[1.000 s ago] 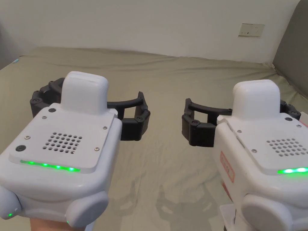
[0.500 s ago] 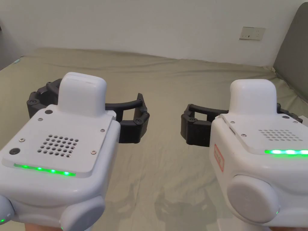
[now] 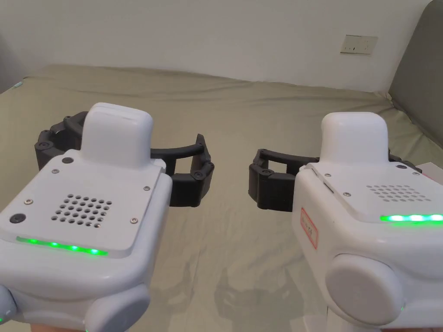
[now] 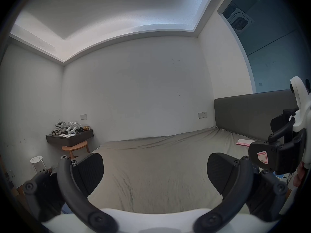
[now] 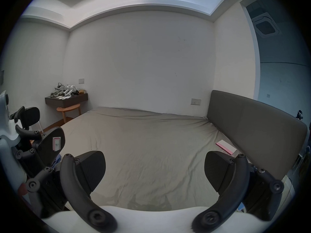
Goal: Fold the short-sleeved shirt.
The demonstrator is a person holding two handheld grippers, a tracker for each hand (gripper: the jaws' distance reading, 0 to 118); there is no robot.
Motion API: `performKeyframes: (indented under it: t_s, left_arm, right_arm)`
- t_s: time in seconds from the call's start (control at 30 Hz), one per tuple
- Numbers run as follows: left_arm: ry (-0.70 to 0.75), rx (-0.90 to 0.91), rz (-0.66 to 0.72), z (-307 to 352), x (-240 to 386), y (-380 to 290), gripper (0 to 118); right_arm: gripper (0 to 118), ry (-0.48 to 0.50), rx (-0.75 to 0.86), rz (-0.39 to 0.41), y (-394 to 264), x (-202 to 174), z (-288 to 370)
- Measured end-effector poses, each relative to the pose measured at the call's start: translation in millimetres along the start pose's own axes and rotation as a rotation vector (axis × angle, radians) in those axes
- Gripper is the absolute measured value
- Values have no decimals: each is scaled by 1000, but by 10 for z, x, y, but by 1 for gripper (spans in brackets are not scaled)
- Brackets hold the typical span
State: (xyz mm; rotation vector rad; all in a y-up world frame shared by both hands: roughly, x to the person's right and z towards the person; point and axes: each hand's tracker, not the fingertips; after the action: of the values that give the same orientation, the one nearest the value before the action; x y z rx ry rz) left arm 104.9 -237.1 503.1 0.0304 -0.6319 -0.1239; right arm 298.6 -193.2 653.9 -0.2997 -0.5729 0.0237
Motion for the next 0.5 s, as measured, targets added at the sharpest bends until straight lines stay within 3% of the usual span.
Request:
performKeyframes:
  t_s: [0.13,0.2,0.3,0.5]
  left_arm:
    - [6,6,3,2,-7,10,118]
    - [11,11,8,2,-13,15,118]
    - [18,18,15,6,-14,17,118]
    - [27,26,25,0,-13,0,118]
  right_arm:
    - [118,7,42,8,-26,44,-9]
    - [118,-56,96,40,-56,47,-9]
    - [118,-60,210,114,-157,66,-3]
    - [118,-22,193,68,-209,134,-34]
